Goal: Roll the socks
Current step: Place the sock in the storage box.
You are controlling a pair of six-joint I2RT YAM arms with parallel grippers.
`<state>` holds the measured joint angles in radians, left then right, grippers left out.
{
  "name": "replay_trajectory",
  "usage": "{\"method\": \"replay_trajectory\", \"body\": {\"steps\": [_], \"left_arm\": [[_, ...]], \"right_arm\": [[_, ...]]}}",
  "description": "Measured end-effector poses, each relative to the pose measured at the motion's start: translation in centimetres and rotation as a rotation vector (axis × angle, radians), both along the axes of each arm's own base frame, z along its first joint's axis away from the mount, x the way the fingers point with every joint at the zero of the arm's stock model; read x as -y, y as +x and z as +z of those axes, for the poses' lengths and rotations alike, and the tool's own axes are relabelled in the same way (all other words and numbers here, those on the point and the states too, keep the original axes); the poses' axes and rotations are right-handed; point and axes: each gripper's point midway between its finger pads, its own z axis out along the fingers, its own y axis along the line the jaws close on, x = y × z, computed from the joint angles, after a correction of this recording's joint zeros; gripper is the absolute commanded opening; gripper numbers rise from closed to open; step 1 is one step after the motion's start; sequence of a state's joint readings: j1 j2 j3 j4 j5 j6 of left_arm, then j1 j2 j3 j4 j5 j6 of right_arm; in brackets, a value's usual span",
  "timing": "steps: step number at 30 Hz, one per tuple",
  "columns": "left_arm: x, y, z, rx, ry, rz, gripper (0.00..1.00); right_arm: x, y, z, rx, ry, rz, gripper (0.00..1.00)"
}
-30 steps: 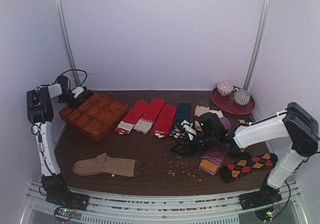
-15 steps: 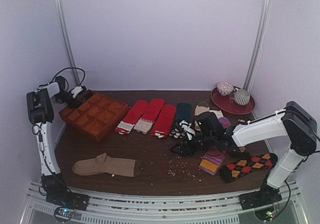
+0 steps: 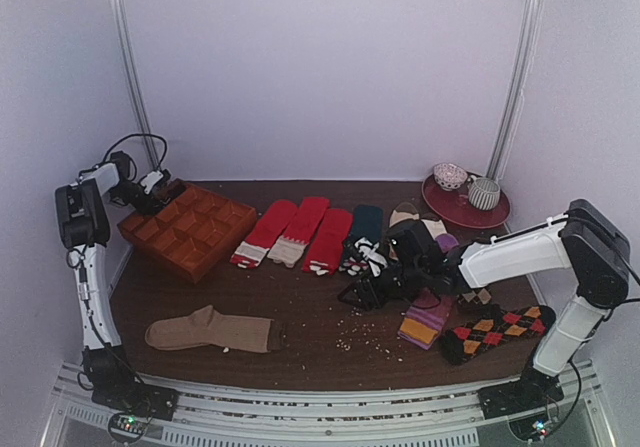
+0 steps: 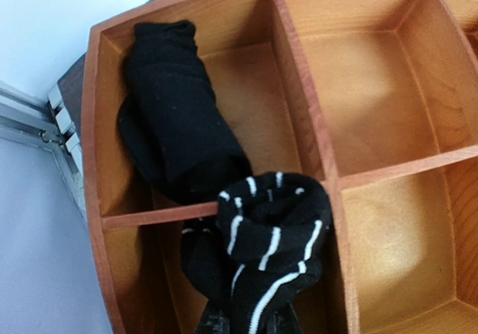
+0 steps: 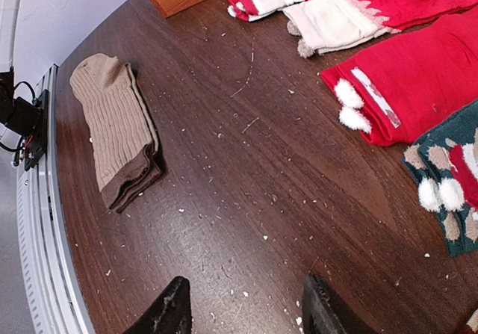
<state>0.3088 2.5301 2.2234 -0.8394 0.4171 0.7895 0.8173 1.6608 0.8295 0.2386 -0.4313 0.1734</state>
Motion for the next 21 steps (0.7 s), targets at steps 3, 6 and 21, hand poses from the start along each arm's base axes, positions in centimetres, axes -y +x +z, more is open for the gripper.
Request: {"method": "replay_trajectory", "body": {"steps": [3,6,21], "left_arm": [[-0.48,0.23,-0.08,-0.002,0.023,0.017,0.00],[-0.74,0.46,-0.01,0.003,0.040,0.029,0.00],[-0.64,0.07,-0.03,0.013,0.102,0.040,0.00]], "right_arm": [[0.08,-0.07,-0.13,-0.016,-0.001,-0.009,0.51],[0.13,-0.10,-0.19,-0.021,-0.004,-0.012,0.51],[0.16,-0.15,-0.11,-0.022,-0.004,-0.011,0.51]]}}
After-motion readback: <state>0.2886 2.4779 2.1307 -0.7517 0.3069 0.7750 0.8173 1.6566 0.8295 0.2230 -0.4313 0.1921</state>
